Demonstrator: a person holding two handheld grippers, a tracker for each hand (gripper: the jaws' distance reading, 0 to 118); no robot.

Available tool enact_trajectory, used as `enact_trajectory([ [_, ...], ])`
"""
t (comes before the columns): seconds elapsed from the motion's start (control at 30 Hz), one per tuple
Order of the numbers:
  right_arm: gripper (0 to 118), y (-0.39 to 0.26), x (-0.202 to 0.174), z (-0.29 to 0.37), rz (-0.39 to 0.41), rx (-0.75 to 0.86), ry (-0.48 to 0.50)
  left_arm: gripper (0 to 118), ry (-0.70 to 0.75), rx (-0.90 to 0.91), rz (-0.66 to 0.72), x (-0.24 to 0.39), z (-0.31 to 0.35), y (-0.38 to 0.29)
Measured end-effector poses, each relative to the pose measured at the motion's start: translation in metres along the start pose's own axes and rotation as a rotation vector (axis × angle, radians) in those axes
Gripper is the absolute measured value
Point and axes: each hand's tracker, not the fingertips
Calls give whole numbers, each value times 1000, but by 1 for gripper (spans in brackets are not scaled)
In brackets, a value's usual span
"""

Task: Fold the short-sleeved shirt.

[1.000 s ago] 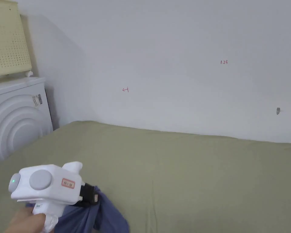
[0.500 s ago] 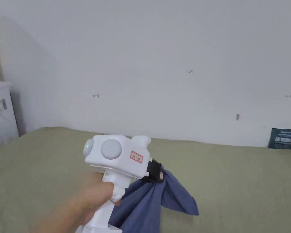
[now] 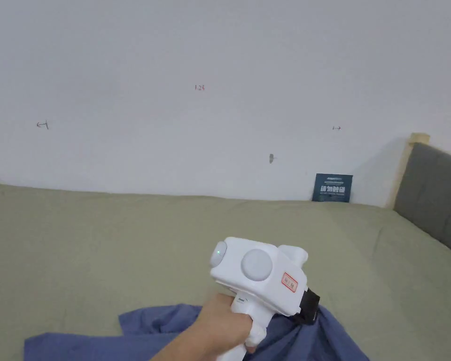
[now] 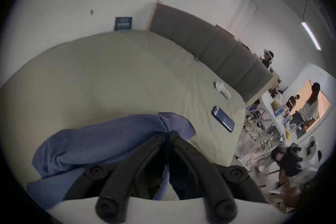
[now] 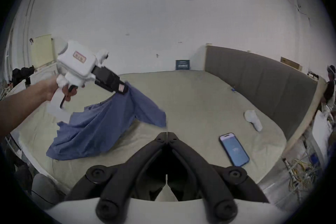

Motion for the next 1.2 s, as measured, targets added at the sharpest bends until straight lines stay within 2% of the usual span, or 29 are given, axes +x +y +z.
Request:
enact_trajectory([
  [0.03, 0, 0, 3, 2, -1, 0, -11, 12, 7, -1, -1, 4, -6, -4],
  [0.07, 0, 0, 6, 4, 0, 5, -21, 24, 3, 1, 0, 6, -11, -9],
  [0.1, 0, 0, 8, 6, -5, 9, -26, 56, -23, 19, 14, 6, -13, -13],
  [0.13, 0, 0, 10, 7, -9, 10, -28, 93, -36, 43, 43, 6, -12, -15],
  [0.17, 0, 0, 10, 8, -15, 15, -29, 103, -54, 73, 70, 2, -4, -15],
  [0.27, 0, 1, 8, 8, -23, 21, -22, 102, -34, 129, 108, -12, 32, -15],
  [0.43, 0, 10, -9, 0, -10, 36, 22, 102, 143, 249, 96, -55, 128, -41],
  [0.57, 0, 20, -26, -15, 13, 35, 88, 102, 338, 355, 155, -84, 208, -96],
  [0.73, 0, 28, -50, -34, 53, 17, 154, 100, 596, 454, 246, -102, 286, -180],
  [0.8, 0, 29, -60, -36, 58, 24, 168, 93, 643, 509, 311, -100, 305, -211],
  [0.83, 0, 30, -63, -38, 61, 30, 176, 73, 671, 555, 339, -98, 315, -227],
  [0.9, 0, 31, -67, -42, 61, 33, 190, 14, 737, 609, 382, -90, 326, -255],
  [0.93, 0, 31, -69, -44, 62, 33, 194, 3, 775, 625, 394, -87, 329, -265],
  [1.0, 0, 32, -74, -48, 65, 27, 203, 3, 856, 625, 421, -80, 331, -288],
  [1.2, 0, 31, -82, -51, 65, 14, 208, 1, 845, 603, 479, -77, 325, -325],
])
